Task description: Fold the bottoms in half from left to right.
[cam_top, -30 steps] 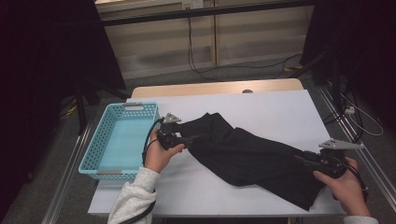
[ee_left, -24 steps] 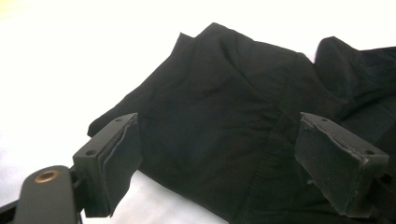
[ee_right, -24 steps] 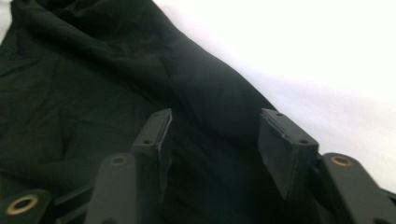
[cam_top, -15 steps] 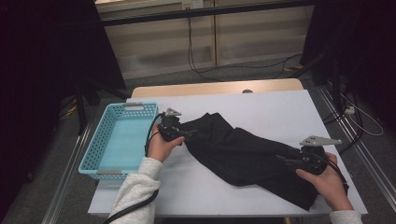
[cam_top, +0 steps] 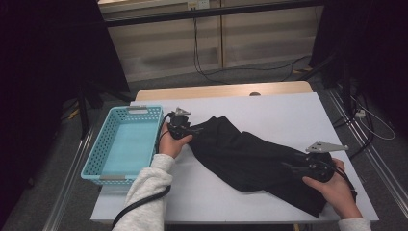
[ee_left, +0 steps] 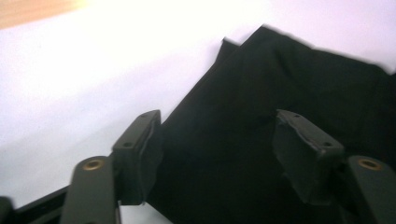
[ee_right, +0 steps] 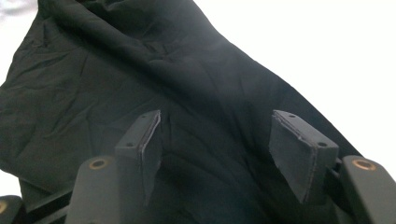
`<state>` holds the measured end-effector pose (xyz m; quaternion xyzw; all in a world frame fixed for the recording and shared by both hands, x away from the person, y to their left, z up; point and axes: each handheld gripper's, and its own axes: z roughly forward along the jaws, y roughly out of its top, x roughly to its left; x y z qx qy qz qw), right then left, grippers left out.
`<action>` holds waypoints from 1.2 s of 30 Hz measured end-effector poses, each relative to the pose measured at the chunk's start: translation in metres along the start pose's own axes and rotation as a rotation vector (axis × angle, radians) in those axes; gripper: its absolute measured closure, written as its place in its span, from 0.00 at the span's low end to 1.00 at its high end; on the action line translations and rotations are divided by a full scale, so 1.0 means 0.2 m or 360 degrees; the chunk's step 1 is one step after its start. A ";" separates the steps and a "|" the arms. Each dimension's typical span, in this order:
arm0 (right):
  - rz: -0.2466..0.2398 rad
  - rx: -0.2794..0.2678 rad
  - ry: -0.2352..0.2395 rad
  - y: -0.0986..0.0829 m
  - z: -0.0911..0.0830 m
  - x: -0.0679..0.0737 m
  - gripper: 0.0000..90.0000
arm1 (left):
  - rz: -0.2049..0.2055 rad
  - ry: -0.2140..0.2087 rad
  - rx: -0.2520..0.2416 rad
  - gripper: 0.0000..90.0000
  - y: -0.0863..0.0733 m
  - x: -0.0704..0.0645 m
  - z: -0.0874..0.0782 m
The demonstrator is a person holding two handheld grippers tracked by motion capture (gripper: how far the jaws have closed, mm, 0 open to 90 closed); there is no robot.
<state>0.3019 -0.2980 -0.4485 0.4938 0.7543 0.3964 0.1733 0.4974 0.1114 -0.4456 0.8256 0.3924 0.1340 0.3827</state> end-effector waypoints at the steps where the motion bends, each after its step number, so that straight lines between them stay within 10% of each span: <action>1: 0.0000 -0.0001 0.0000 0.00 0.00 0.00 0.39 | -0.0004 0.0003 0.0006 0.39 0.00 0.01 0.01; 15: 0.0011 -0.0009 0.0007 0.00 0.00 -0.01 0.39 | 0.0079 0.0032 0.0074 0.54 0.02 0.05 0.11; 24: 0.0008 -0.0005 0.0006 0.00 0.00 -0.01 0.38 | -0.0023 -0.0035 0.0151 0.91 0.04 0.02 0.10; 36: 0.0005 -0.0001 0.0005 0.00 0.00 0.00 0.37 | -0.0129 -0.0004 0.0163 0.96 0.02 0.06 -0.04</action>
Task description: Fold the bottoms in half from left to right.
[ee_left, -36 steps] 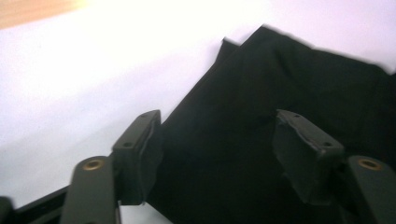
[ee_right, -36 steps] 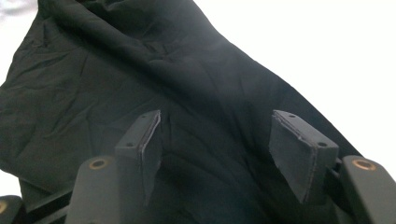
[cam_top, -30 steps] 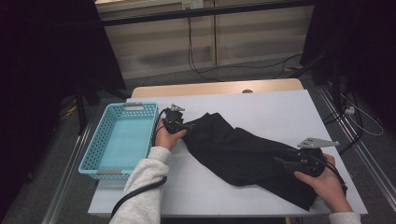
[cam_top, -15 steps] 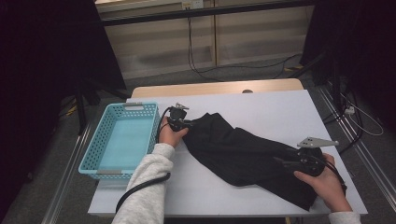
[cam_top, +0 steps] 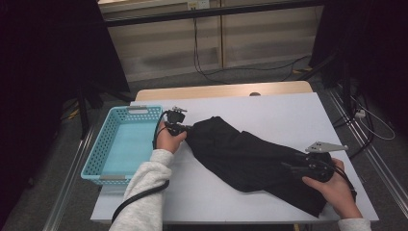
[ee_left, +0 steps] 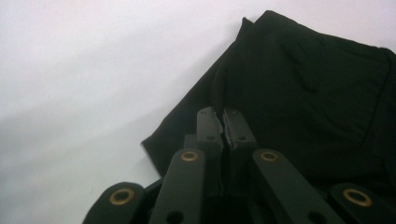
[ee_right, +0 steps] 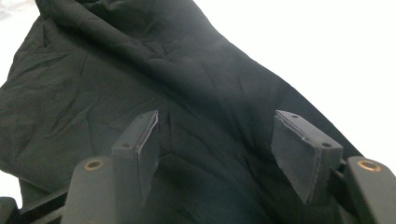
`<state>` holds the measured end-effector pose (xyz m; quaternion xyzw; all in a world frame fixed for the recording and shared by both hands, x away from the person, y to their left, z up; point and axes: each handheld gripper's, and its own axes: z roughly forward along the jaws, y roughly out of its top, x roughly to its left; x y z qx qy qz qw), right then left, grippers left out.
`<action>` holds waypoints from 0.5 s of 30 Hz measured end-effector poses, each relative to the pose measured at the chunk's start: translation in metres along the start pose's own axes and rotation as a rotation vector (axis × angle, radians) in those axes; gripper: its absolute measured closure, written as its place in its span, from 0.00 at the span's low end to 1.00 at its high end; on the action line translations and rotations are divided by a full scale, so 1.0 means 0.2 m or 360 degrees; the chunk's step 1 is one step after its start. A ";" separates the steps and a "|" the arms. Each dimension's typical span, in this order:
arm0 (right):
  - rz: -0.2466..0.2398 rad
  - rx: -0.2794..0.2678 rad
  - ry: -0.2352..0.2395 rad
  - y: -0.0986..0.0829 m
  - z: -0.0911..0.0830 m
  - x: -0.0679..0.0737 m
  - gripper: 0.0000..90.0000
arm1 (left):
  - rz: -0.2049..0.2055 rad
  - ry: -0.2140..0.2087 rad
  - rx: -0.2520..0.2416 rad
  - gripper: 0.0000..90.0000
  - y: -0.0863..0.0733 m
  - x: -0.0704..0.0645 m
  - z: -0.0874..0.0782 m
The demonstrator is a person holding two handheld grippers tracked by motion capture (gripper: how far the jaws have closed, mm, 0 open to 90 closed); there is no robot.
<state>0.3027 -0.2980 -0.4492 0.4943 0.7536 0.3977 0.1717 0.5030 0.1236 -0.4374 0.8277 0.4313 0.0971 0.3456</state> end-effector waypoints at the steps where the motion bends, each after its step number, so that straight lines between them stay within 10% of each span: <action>1: 0.0002 -0.0001 -0.0001 0.00 0.00 0.00 0.37 | 0.0004 0.0004 0.0011 0.95 -0.01 0.00 -0.01; 15: -0.0019 0.0001 0.0016 0.01 0.00 0.02 0.36 | 0.0082 0.0010 -0.0106 0.60 0.03 -0.01 0.06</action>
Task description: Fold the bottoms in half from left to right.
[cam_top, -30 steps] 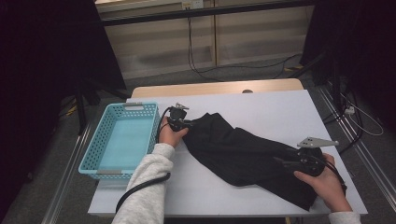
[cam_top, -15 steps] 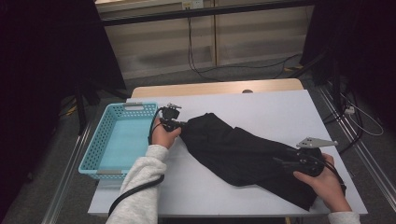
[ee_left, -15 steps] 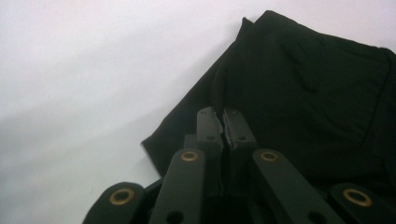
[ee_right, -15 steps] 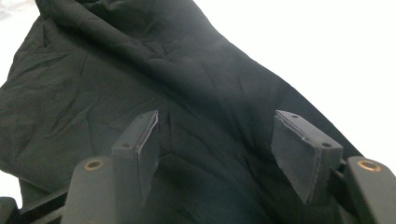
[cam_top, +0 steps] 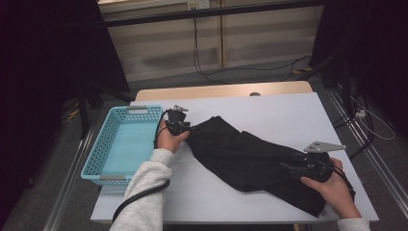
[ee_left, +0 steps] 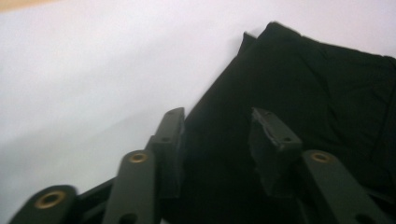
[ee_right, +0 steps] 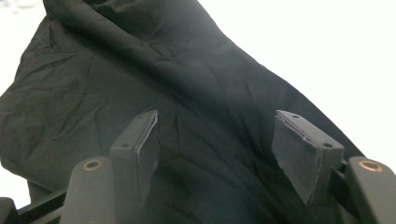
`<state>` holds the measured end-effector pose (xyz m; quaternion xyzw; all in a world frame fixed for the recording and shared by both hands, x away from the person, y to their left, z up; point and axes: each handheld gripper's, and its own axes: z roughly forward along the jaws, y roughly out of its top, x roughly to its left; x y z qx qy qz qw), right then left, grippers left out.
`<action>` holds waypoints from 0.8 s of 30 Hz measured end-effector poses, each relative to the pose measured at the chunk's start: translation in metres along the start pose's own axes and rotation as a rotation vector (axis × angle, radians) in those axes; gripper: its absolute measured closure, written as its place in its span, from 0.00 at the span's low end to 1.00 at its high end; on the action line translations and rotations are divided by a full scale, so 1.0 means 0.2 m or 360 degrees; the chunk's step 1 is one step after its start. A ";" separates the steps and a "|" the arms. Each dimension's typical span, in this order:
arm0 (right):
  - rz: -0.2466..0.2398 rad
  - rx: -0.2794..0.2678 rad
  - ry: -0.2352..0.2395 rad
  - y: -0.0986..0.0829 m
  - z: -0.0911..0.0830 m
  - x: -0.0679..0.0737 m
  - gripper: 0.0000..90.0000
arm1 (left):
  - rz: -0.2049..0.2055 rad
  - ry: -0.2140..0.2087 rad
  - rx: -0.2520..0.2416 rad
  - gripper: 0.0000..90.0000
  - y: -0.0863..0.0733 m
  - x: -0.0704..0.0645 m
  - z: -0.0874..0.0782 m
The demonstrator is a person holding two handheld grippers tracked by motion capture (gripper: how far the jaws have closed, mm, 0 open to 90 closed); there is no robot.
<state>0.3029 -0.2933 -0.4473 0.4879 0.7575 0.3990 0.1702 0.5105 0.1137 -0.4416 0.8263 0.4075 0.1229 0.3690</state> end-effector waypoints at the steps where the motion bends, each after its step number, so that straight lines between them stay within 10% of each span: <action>1: 0.0000 0.0002 0.0001 0.00 0.00 0.00 0.36 | 0.0008 -0.0005 0.0005 0.60 0.00 0.00 0.02; 14: 0.0002 0.0004 0.0000 0.00 0.00 -0.01 0.36 | -0.0034 -0.0093 0.0151 0.94 -0.01 -0.02 0.06; 24: 0.0001 0.0011 -0.0002 -0.01 0.00 -0.01 0.36 | -0.0147 -0.0002 0.0087 0.99 0.00 0.05 -0.07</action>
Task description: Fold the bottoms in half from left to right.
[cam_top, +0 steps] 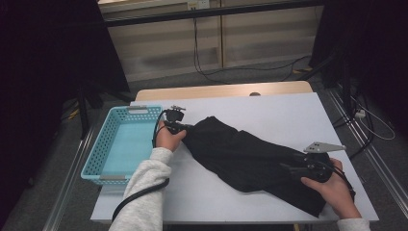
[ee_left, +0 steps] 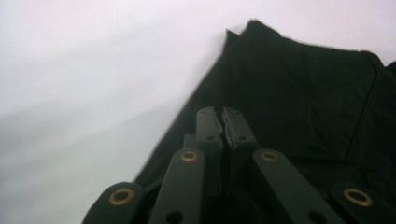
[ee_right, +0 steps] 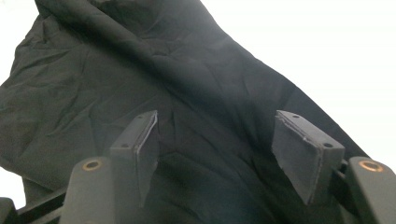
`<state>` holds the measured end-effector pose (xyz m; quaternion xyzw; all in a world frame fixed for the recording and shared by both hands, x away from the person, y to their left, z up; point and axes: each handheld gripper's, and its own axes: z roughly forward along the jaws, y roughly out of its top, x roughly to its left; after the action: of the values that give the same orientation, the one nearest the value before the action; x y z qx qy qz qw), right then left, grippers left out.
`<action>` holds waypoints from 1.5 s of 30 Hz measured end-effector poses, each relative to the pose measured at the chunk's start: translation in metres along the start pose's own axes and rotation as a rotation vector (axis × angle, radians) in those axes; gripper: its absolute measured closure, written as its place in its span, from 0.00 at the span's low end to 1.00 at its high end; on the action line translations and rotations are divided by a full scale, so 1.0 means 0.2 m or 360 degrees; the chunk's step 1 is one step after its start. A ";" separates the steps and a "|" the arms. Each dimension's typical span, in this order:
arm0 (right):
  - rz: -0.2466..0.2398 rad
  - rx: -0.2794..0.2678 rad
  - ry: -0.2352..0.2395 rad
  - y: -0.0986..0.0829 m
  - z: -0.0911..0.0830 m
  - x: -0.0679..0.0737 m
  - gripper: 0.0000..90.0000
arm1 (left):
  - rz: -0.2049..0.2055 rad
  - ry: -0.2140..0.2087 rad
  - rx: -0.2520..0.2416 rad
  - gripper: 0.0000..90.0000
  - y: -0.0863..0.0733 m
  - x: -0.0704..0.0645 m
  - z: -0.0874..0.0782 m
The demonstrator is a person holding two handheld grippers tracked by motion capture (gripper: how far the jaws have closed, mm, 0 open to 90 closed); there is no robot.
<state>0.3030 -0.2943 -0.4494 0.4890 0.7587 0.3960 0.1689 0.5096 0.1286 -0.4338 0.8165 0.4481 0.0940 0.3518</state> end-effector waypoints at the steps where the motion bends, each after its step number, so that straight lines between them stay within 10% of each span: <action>1: 0.0003 0.0000 0.0001 0.00 0.00 0.00 0.36 | -0.0002 0.0007 -0.0003 1.00 0.00 0.01 -0.01; 12: 0.0006 0.0005 -0.0006 0.00 -0.01 -0.01 0.36 | -0.0019 0.0065 0.0046 0.99 -0.02 0.04 -0.02; 23: 0.0029 -0.0001 -0.0035 -0.02 -0.04 -0.04 0.36 | 0.0055 0.0107 -0.0041 0.41 -0.02 0.04 0.05; 31: 0.0040 -0.0009 -0.0042 -0.03 -0.06 -0.05 0.35 | 0.0060 0.0129 -0.0003 0.30 -0.04 0.03 0.13; 45: 0.0039 -0.0039 -0.0049 -0.02 -0.07 -0.05 0.35 | 0.0011 0.0039 0.0092 0.68 -0.02 0.00 0.11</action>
<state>0.2959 -0.3091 -0.4445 0.5021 0.7451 0.3998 0.1815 0.5169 0.1193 -0.4520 0.8266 0.4522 0.0923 0.3222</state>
